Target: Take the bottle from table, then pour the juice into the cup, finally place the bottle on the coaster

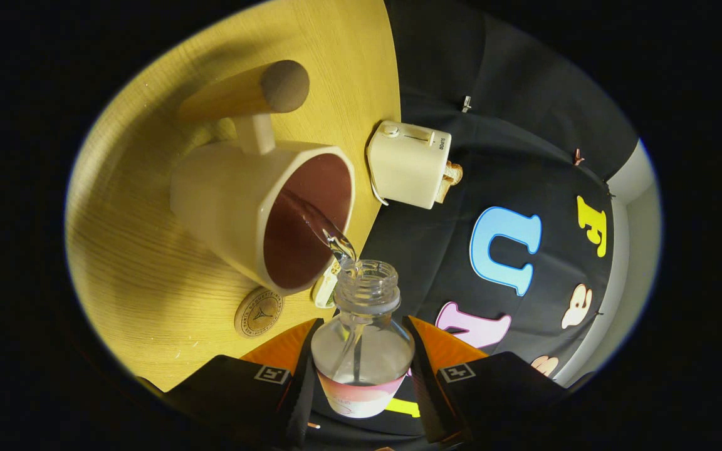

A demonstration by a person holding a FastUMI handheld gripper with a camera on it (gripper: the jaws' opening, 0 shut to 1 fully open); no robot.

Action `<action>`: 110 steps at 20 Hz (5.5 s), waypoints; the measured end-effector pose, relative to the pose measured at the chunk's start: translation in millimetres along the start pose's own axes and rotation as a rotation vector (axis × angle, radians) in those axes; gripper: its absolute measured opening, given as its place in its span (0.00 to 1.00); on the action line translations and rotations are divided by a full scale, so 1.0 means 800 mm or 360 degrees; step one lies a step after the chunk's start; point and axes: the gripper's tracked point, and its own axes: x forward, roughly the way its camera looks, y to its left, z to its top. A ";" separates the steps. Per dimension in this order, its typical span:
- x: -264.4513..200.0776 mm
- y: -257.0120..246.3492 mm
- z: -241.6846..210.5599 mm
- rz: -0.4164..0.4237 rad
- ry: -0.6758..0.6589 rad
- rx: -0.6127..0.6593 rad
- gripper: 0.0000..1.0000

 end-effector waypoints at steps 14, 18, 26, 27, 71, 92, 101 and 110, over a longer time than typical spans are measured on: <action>0.010 -0.008 0.005 -0.0026 -0.0083 -0.0156 0.71; 0.007 -0.010 0.004 -0.0038 -0.0093 -0.0184 0.71; 0.001 -0.013 -0.001 -0.0045 -0.0087 -0.0226 0.71; 0.000 -0.012 -0.001 -0.0044 -0.0092 -0.0238 0.71; 0.005 -0.039 0.034 -0.0052 -0.0322 -0.0670 0.71; 0.010 -0.032 0.032 -0.0067 -0.0358 -0.0615 0.71; -0.005 -0.038 0.024 -0.0091 -0.0383 -0.0246 0.71; -0.025 -0.064 -0.018 -0.0063 -0.0312 0.0521 0.72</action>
